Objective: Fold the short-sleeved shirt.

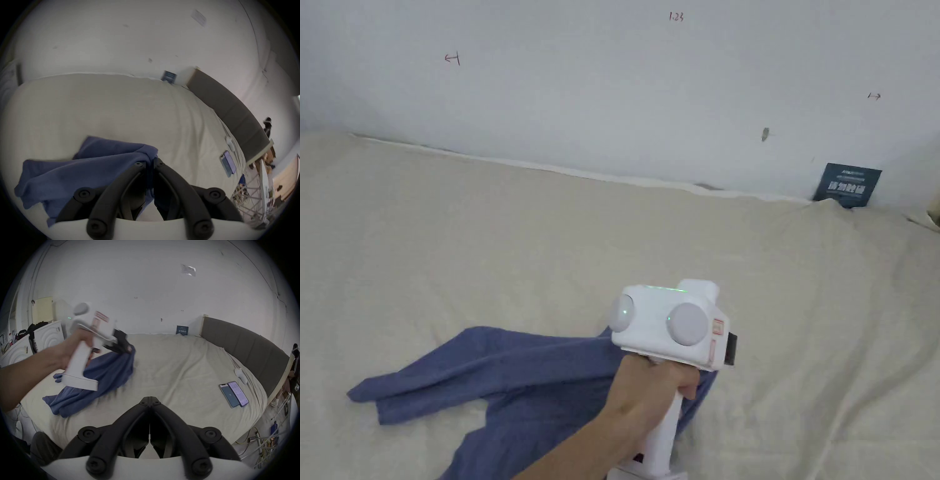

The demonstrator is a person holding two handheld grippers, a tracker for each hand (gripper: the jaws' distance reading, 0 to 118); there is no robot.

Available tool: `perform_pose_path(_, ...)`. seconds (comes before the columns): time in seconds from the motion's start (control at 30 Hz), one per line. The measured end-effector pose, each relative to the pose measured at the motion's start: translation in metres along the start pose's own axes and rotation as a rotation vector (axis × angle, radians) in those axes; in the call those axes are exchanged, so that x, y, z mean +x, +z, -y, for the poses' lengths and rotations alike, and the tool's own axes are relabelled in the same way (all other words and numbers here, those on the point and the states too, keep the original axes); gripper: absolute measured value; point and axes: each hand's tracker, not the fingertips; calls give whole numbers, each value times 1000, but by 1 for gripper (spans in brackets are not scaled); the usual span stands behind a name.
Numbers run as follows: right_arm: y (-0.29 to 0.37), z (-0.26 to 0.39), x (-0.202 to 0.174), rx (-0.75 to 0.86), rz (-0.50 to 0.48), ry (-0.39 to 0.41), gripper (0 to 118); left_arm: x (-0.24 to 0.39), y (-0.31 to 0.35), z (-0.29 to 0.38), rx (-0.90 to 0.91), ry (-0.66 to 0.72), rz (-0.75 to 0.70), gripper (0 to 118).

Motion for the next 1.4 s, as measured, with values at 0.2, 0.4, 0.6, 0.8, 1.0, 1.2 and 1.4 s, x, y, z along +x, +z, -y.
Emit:
perform_pose_path(0.2,-13,6,13,-39,25,4,1,5,-65,35,-131,-8,-28,6)
perform_pose_path(0.4,-15,10,9,-42,5,-34,1,-2,-36,30,-93,-112,-25,115)
perform_pose_path(0.6,7,5,-13,-7,-47,-59,1,-13,56,41,-35,-130,-80,115)
perform_pose_path(0.8,31,2,-39,42,-106,-50,1,-76,206,105,141,-41,-164,111)
perform_pose_path(1.0,37,8,-68,68,-144,-29,1,-147,316,211,200,75,-394,11)
perform_pose_path(1.2,38,18,-90,74,-180,-4,1,-191,362,293,208,168,-521,10)
perform_pose_path(1.4,39,26,-106,31,-187,54,1,-209,350,304,170,197,-499,10)
